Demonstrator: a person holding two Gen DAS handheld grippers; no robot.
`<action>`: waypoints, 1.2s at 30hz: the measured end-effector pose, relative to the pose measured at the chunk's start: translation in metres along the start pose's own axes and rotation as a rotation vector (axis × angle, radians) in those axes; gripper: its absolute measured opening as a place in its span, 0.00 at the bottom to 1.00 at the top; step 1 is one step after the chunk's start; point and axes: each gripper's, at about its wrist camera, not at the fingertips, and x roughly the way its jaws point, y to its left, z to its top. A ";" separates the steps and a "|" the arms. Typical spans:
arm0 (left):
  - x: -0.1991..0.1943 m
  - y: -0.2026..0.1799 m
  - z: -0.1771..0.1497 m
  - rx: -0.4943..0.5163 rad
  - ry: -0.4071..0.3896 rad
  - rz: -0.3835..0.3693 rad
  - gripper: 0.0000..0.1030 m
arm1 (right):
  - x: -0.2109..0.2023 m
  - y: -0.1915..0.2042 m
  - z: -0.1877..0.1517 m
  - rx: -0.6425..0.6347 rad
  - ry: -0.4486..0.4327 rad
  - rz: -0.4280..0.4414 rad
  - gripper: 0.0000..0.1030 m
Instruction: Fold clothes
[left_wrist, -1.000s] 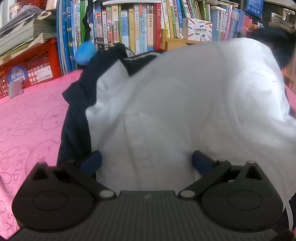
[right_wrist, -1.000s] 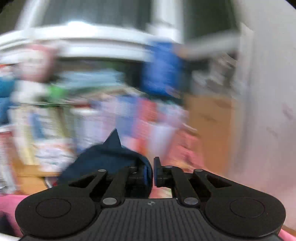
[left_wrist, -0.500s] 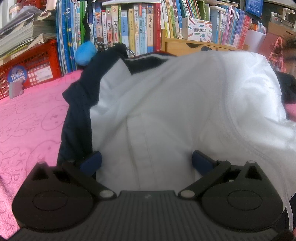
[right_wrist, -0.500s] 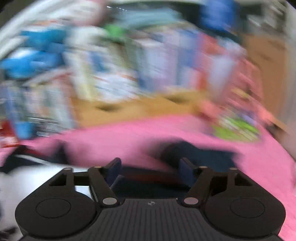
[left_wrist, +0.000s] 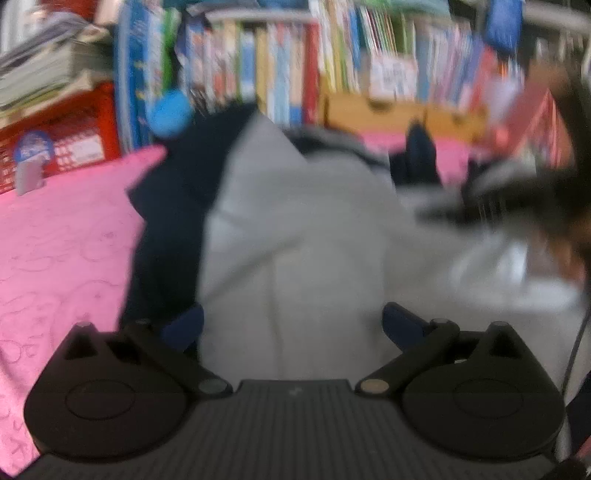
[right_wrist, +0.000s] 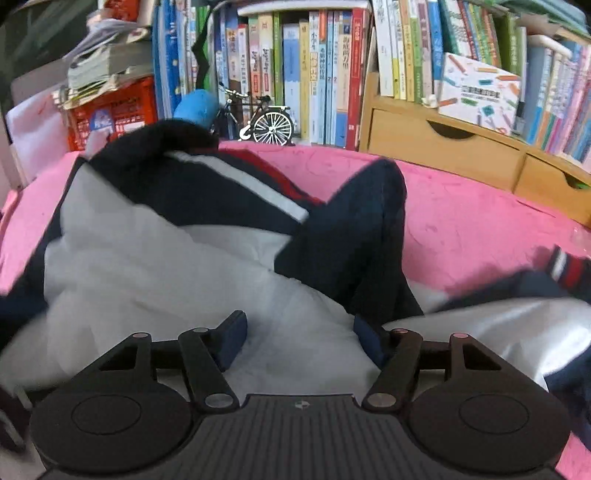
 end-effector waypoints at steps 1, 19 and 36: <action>0.000 0.002 0.008 -0.008 -0.021 0.001 1.00 | -0.006 0.003 -0.008 -0.012 -0.010 -0.002 0.62; 0.119 0.052 0.072 -0.237 0.160 0.169 0.36 | -0.028 0.023 -0.048 -0.067 -0.123 -0.035 0.66; -0.079 0.110 -0.072 -0.214 0.154 0.064 0.53 | -0.033 0.022 -0.049 -0.041 -0.123 -0.027 0.75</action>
